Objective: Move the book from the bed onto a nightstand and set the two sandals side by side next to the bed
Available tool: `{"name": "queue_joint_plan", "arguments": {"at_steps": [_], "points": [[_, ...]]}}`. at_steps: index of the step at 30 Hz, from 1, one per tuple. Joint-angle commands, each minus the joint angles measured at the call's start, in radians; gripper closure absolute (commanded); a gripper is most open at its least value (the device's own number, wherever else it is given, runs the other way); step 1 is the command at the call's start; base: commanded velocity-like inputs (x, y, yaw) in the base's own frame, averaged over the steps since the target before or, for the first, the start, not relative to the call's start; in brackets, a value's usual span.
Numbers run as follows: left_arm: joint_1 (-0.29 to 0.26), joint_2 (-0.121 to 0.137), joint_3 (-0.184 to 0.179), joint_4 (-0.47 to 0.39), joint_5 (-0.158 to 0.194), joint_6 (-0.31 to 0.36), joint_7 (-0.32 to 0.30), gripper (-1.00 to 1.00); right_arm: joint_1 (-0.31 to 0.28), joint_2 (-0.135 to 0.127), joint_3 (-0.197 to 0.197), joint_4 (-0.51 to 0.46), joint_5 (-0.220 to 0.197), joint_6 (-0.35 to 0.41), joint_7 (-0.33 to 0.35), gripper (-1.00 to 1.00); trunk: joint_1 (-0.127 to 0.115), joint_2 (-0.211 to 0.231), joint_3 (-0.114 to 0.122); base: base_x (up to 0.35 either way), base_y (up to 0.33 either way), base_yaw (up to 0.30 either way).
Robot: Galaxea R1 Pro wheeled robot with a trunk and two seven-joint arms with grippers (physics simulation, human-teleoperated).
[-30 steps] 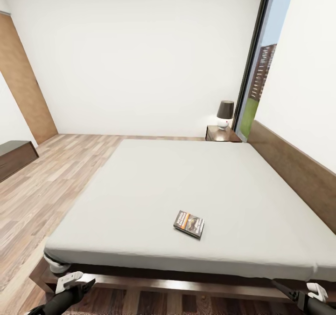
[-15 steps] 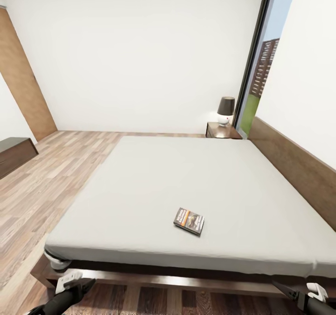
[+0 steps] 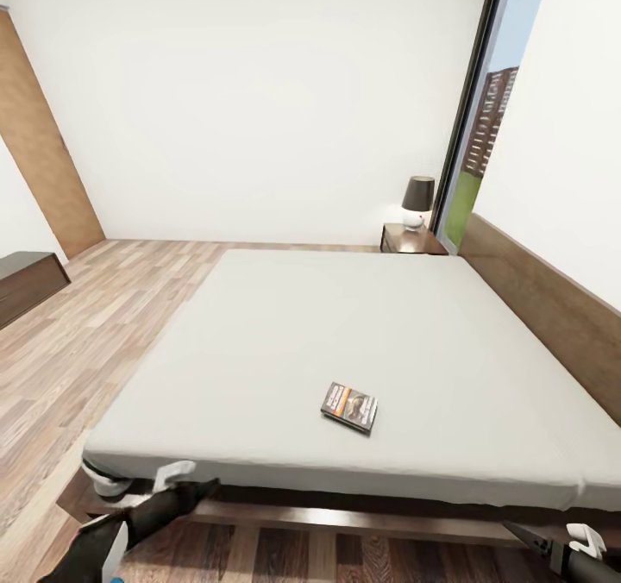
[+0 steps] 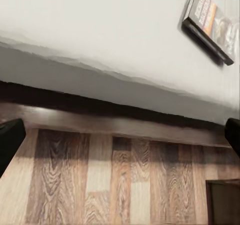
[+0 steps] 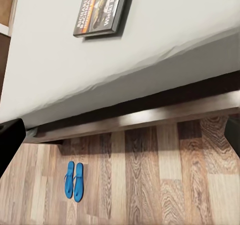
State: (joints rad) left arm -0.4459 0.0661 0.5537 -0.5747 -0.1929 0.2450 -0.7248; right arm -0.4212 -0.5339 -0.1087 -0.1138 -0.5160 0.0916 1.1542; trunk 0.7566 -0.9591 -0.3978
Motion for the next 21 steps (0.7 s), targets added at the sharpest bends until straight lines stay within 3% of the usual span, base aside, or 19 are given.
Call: {"name": "queue_joint_plan", "arguments": {"at_steps": [1, 2, 5, 7, 10, 15, 18, 21], "points": [[-0.018, -0.040, -0.038, -0.091, -0.008, 0.110, -0.008, -1.00, -0.001, 0.000, -0.008, 0.000, 0.004, 0.010, 0.004, -1.00, 0.000, -0.001, -0.001, 0.000, 0.000, 0.000], [-0.024, -0.058, -0.064, -0.137, -0.008, 0.161, -0.007, -1.00, -0.001, 0.000, -0.008, 0.000, 0.004, 0.010, 0.004, -1.00, 0.000, -0.001, -0.001, 0.000, 0.000, 0.000], [-0.051, -0.153, -0.227, -0.390, -0.004, 0.434, 0.001, -1.00, -0.001, 0.000, -0.008, 0.000, 0.004, 0.010, 0.005, -1.00, 0.000, -0.001, -0.001, 0.000, 0.000, 0.000], [-0.075, -0.192, -0.284, -0.484, -0.001, 0.515, 0.004, -1.00, -0.001, 0.000, -0.008, 0.000, 0.004, 0.010, 0.005, -1.00, 0.000, -0.001, -0.001, 0.000, 0.000, 0.000], [-0.126, -0.241, -0.326, -0.561, 0.011, 0.574, 0.008, -1.00, -0.001, 0.000, -0.008, 0.000, 0.004, 0.010, 0.005, -1.00, 0.000, -0.001, -0.001, 0.000, 0.000, 0.000], [-0.180, -0.241, -0.346, -0.582, 0.041, 0.598, 0.054, -1.00, -0.001, 0.000, -0.008, -0.001, 0.004, 0.010, 0.005, -1.00, 0.000, -0.001, -0.001, 0.000, 0.000, 0.000], [-0.188, -0.241, -0.352, -0.569, 0.051, 0.600, 0.149, -1.00, -0.001, 0.000, -0.008, -0.003, 0.004, 0.010, 0.005, -1.00, 0.000, -0.001, -0.001, 0.000, 0.000, 0.000], [-0.191, -0.241, -0.367, -0.523, 0.069, 0.597, 0.203, -1.00, -0.001, 0.000, -0.008, -0.005, 0.004, 0.010, 0.005, -1.00, 0.000, -0.001, -0.001, 0.000, 0.000, 0.000]]}}
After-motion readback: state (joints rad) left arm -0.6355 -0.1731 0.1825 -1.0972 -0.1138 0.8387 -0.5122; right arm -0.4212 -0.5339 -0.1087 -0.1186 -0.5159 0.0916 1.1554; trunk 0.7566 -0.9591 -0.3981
